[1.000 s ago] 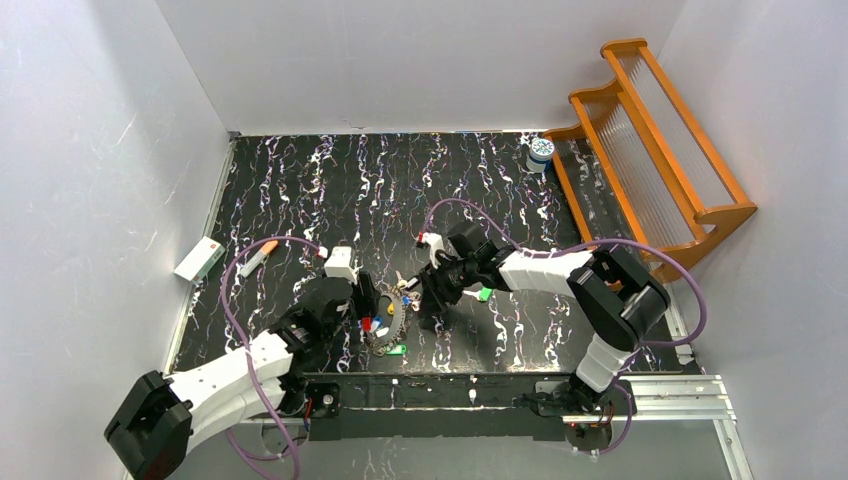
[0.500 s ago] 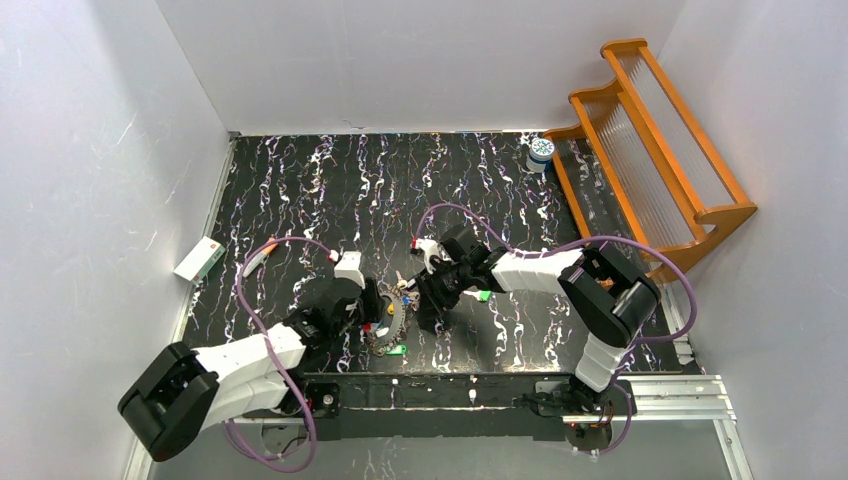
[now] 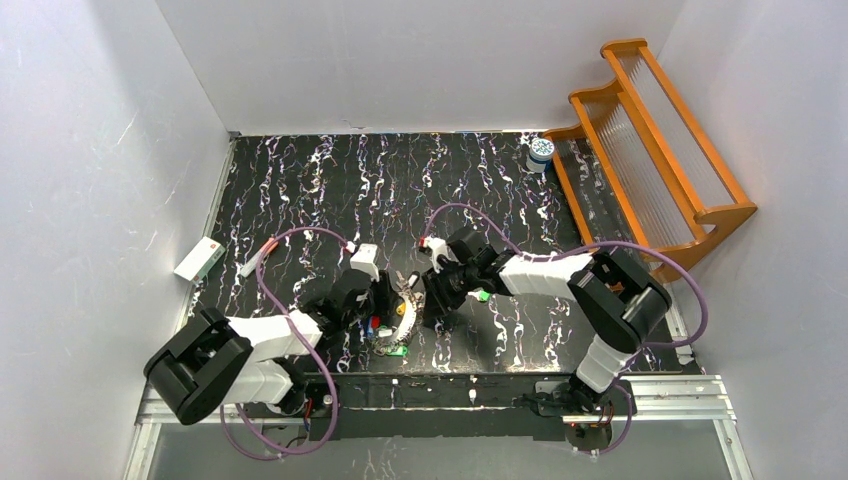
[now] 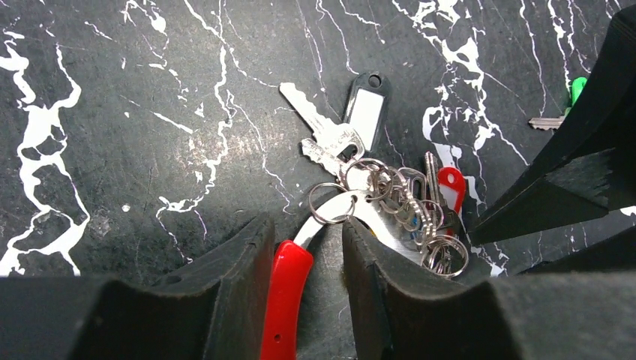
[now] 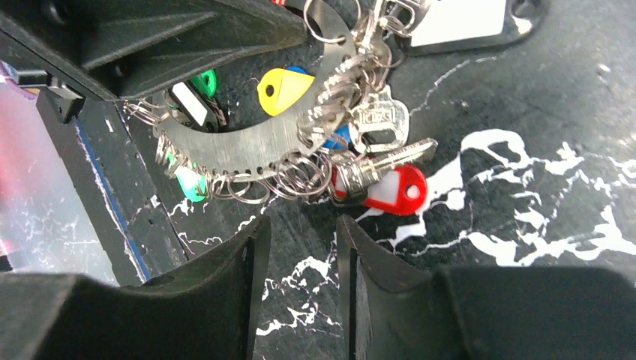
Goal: Put the keys on the keyring
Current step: Adjust the keyring at the center of the board.
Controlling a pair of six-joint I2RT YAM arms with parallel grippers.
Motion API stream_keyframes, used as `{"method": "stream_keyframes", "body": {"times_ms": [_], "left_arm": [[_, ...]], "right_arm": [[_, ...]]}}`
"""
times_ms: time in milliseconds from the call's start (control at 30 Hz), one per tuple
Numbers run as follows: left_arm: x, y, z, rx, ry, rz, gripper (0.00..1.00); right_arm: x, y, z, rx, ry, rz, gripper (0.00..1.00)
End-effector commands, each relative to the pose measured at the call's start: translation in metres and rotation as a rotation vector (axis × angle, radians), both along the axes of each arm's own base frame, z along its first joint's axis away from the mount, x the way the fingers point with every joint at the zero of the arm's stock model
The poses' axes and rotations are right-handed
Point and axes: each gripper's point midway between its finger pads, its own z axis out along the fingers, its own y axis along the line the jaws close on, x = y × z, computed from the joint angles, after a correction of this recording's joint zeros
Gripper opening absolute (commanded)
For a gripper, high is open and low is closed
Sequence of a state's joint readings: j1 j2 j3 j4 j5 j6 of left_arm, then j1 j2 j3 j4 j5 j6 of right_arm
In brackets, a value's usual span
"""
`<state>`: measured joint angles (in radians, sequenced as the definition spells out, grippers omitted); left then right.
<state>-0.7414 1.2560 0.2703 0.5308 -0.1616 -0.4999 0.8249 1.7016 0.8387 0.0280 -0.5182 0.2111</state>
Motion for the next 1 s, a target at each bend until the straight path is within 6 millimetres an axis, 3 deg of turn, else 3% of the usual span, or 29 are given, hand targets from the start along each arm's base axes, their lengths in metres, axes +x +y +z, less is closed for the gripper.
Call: {"method": "stream_keyframes", "body": {"times_ms": [0, 133, 333, 433, 600, 767, 967], "left_arm": [[0.011, 0.000, 0.022, 0.000, -0.085, -0.004, 0.39], [0.011, 0.010, 0.035, 0.007, -0.148, 0.012, 0.43], [-0.001, 0.011, 0.048, -0.033, -0.190, -0.040, 0.46], [-0.007, 0.012, 0.049, -0.054, -0.184, -0.051, 0.46], [-0.017, 0.010, 0.048, -0.093, -0.149, -0.061, 0.46], [-0.026, 0.008, 0.040, -0.137, -0.093, -0.059, 0.45], [-0.026, 0.010, 0.040, -0.136, -0.088, -0.044, 0.45]], "right_arm": [[0.009, -0.007, 0.013, 0.011, -0.071, -0.049, 0.45], [0.013, -0.014, 0.014, 0.003, -0.093, -0.076, 0.45], [0.011, -0.013, 0.018, 0.030, -0.082, -0.063, 0.45], [0.008, -0.010, 0.017, 0.042, -0.061, -0.042, 0.45], [-0.001, -0.003, 0.008, 0.009, -0.049, 0.004, 0.34], [-0.015, 0.012, 0.006, 0.007, -0.054, 0.053, 0.32], [-0.002, 0.019, -0.009, -0.059, -0.052, 0.001, 0.26]]}}
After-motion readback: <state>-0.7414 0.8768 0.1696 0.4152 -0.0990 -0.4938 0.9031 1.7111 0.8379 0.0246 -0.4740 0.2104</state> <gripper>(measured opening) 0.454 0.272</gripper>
